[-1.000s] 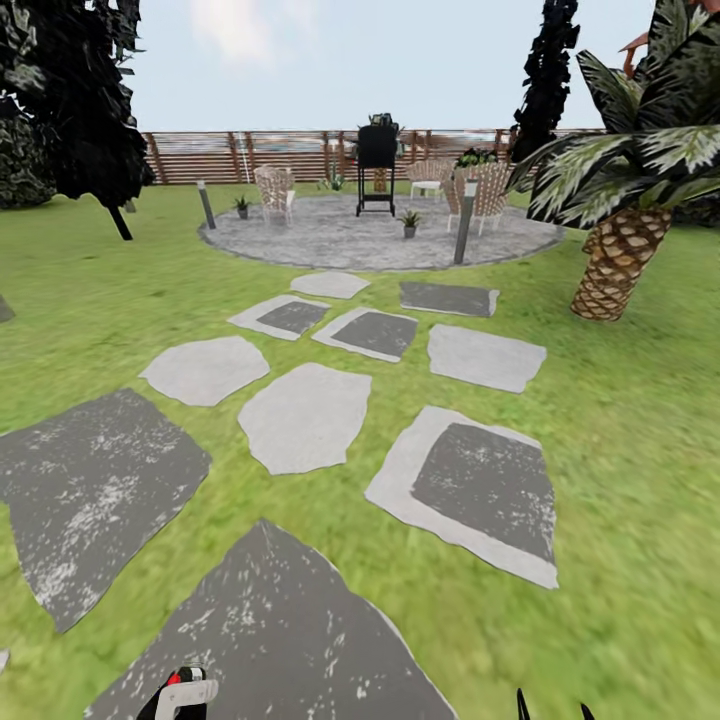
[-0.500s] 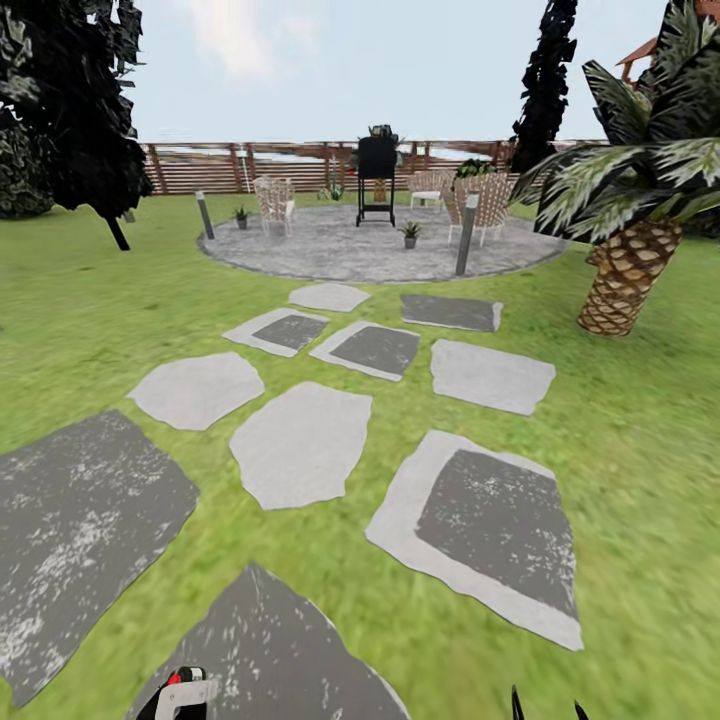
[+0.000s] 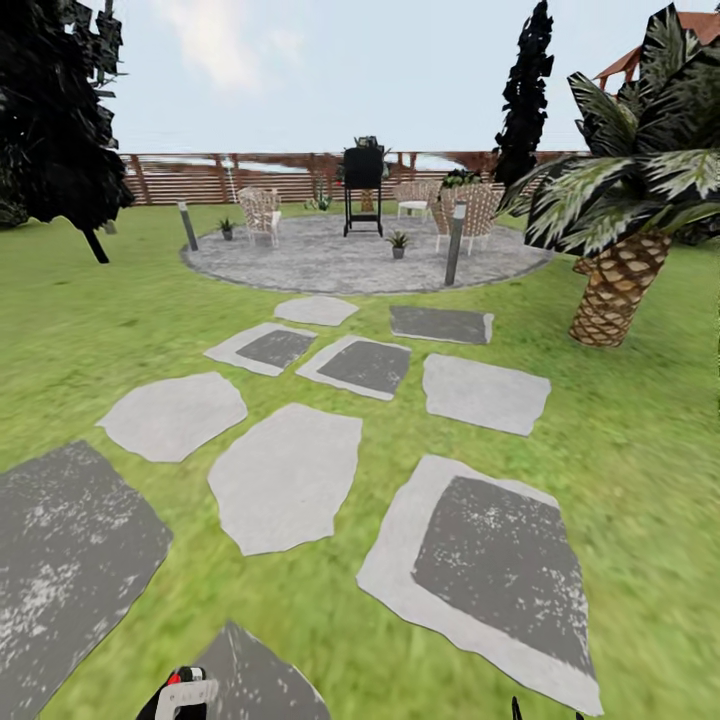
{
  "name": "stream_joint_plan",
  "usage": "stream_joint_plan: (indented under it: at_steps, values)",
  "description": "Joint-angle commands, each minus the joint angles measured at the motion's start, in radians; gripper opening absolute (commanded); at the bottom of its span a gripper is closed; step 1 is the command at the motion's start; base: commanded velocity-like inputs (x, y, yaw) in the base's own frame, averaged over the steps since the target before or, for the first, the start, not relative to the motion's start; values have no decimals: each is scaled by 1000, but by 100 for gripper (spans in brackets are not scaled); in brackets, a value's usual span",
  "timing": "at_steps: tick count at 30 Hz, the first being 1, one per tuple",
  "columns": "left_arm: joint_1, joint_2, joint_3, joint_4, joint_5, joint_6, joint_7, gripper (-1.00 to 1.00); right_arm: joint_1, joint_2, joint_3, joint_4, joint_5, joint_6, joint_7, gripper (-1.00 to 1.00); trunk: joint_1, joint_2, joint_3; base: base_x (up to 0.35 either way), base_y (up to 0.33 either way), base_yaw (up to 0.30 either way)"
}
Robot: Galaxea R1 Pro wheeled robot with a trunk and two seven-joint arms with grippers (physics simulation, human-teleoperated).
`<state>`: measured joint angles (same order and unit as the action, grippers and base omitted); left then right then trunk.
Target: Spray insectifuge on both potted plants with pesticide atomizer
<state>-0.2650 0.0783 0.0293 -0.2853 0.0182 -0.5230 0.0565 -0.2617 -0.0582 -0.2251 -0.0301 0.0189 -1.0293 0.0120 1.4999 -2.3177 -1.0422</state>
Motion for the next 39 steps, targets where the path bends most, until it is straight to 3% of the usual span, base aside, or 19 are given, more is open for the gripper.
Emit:
stream_joint_plan:
  at_steps: [1, 39]
  values:
    - [0, 0, 1, 1, 2, -3, 0, -100, -1, 0, -4, 1, 2, -2, 1, 100, 0, 0, 1, 339, 0, -73]
    - [0, 3, 2, 0, -1, -4, 0, -100, -1, 0, -5, 2, 1, 0, -4, 100, 0, 0, 8, 339, 0, -3]
